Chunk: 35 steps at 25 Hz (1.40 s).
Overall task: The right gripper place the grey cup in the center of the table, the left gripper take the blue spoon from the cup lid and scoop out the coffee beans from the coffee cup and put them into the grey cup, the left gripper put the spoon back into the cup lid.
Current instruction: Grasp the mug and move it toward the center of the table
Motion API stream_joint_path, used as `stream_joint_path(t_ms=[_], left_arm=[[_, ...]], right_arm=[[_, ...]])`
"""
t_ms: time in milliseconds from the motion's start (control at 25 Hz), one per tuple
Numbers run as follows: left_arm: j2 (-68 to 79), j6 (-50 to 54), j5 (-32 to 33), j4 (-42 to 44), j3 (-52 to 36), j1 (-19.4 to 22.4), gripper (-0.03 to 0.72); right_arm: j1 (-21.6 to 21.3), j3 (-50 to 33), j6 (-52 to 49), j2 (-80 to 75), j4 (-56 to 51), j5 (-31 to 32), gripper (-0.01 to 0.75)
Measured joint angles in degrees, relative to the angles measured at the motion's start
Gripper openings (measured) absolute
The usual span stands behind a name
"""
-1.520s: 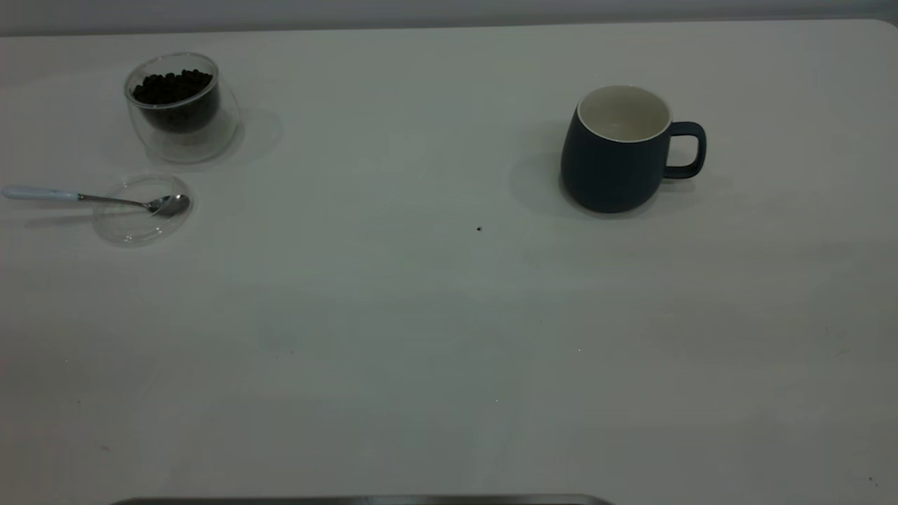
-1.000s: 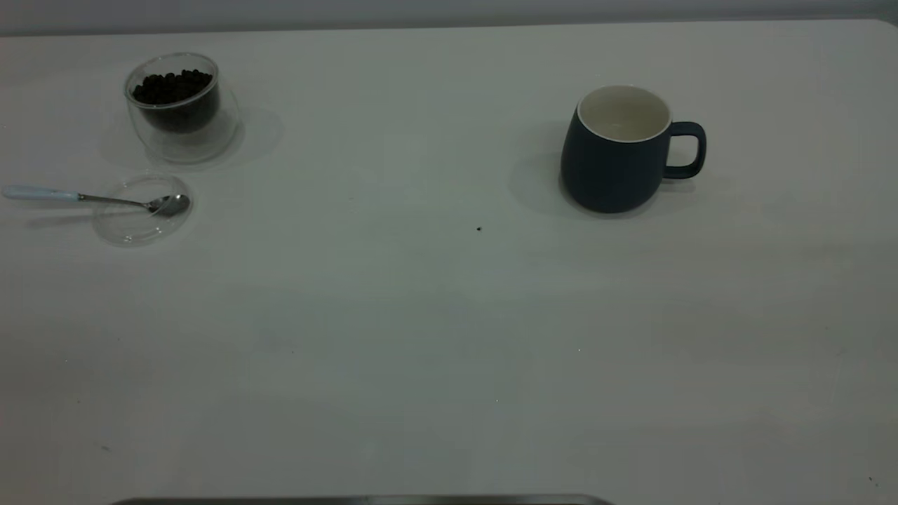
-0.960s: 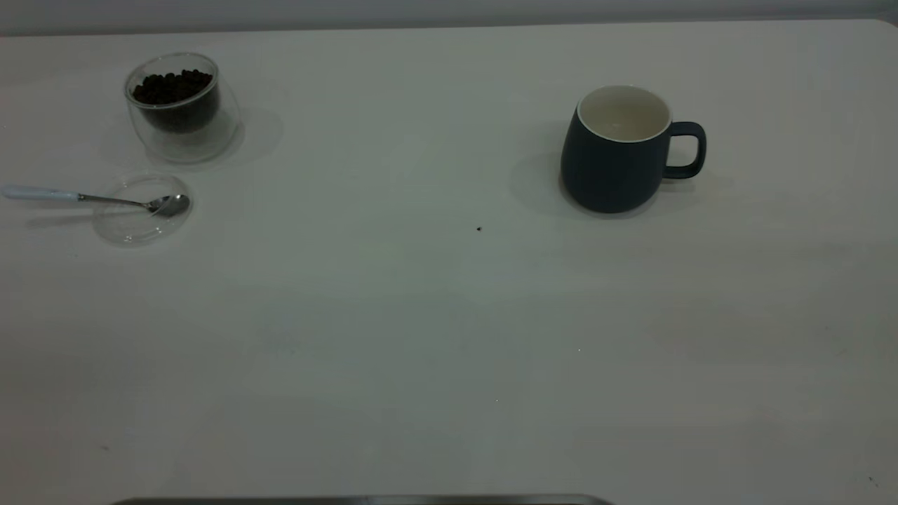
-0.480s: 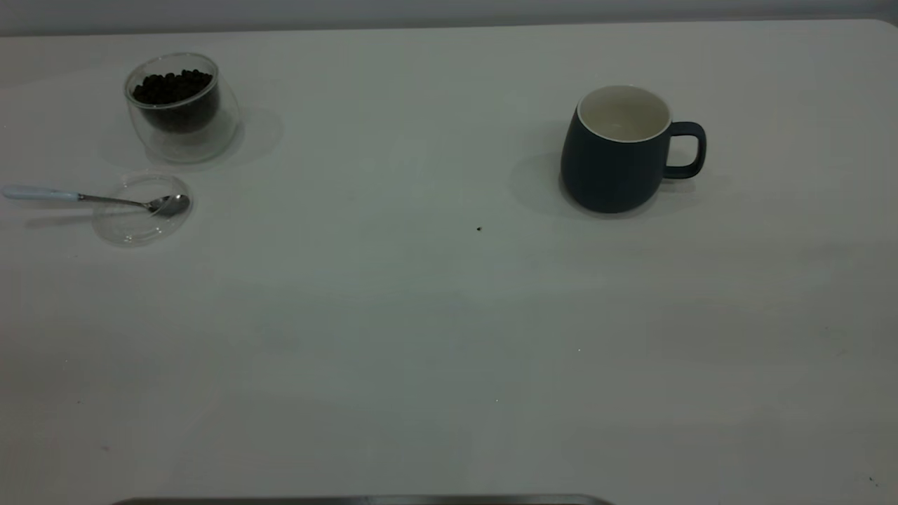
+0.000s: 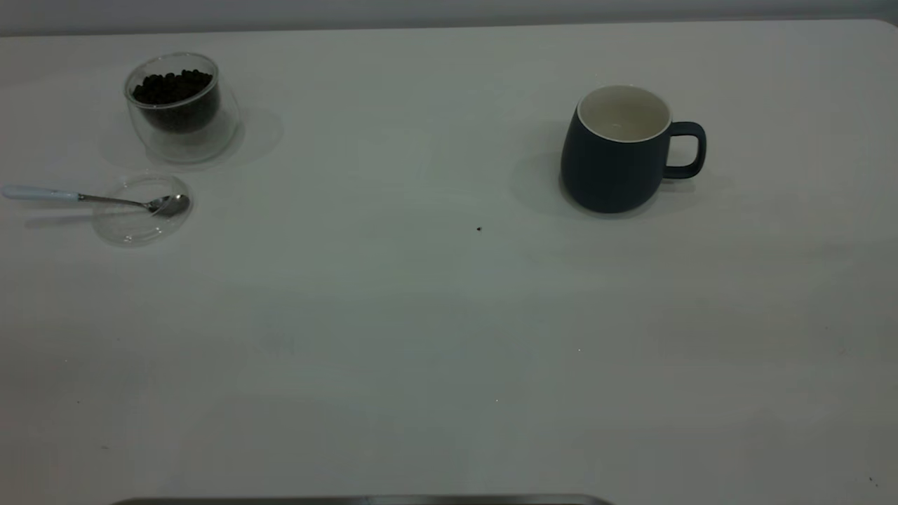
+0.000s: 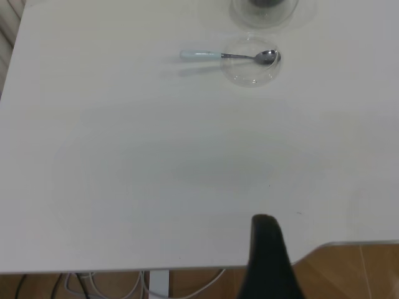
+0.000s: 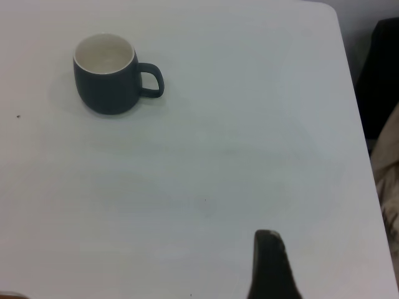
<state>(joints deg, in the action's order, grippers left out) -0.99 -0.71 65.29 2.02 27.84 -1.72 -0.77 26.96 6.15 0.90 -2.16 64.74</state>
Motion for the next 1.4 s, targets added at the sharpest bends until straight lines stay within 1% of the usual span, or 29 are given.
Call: stream_joint_path(t_ms=[200, 480, 680, 920, 1000, 1080, 1160, 1280, 1400], left_arm=[[0.0, 0.0, 0.0, 0.0, 0.0, 0.0, 0.592], [0.0, 0.0, 0.0, 0.0, 0.0, 0.0, 0.592], [0.0, 0.0, 0.0, 0.0, 0.0, 0.0, 0.592], [0.0, 0.0, 0.0, 0.0, 0.0, 0.0, 0.592], [0.0, 0.0, 0.0, 0.0, 0.0, 0.0, 0.592], [0.0, 0.0, 0.0, 0.0, 0.0, 0.0, 0.592], [0.0, 0.0, 0.0, 0.0, 0.0, 0.0, 0.592], [0.0, 0.0, 0.0, 0.0, 0.0, 0.0, 0.592], [0.0, 0.0, 0.0, 0.0, 0.0, 0.0, 0.592]], right_arm=[[0.0, 0.0, 0.0, 0.0, -0.1, 0.0, 0.462], [0.0, 0.0, -1.7, -1.6, -4.5, -0.1, 0.462], [0.0, 0.0, -0.3, -11.6, -6.5, -0.5, 0.462], [-0.2, 0.0, 5.2, -27.8, -12.5, -2.3, 0.462], [-0.2, 0.1, 7.4, -32.6, -15.5, -4.3, 0.462], [-0.2, 0.1, 10.1, -37.1, -19.6, -8.1, 0.462], [-0.2, 0.1, 13.4, -41.2, -24.7, -13.9, 0.462], [-0.2, 0.1, 20.9, -48.5, -32.7, -22.5, 0.462], [-0.2, 0.6, 29.9, -57.3, -41.6, -28.7, 0.462]])
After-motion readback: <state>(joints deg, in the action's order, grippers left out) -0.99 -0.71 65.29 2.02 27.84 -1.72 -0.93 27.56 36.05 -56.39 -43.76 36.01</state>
